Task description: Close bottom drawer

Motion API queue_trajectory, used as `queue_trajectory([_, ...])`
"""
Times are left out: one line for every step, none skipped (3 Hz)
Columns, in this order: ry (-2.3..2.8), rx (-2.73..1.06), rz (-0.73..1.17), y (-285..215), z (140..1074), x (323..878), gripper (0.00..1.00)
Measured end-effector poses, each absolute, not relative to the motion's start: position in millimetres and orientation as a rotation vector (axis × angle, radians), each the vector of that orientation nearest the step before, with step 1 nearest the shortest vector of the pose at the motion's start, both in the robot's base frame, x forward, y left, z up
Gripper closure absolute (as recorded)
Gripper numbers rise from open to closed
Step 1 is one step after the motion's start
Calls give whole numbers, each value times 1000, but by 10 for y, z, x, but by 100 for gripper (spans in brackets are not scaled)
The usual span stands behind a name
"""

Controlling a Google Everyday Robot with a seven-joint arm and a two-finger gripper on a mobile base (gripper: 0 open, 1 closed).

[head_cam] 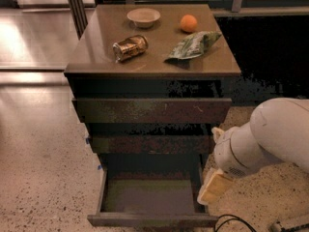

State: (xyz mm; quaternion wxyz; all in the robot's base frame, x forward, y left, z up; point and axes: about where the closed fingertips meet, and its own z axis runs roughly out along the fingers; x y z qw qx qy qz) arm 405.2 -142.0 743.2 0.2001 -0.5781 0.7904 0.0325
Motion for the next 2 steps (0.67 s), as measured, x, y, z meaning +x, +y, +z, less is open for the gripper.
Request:
queue_trajectory([2183,-1587,59,-1405,7391,4118,0])
queue_trajectory([2179,-1585,64,-1395,7358,4130,0])
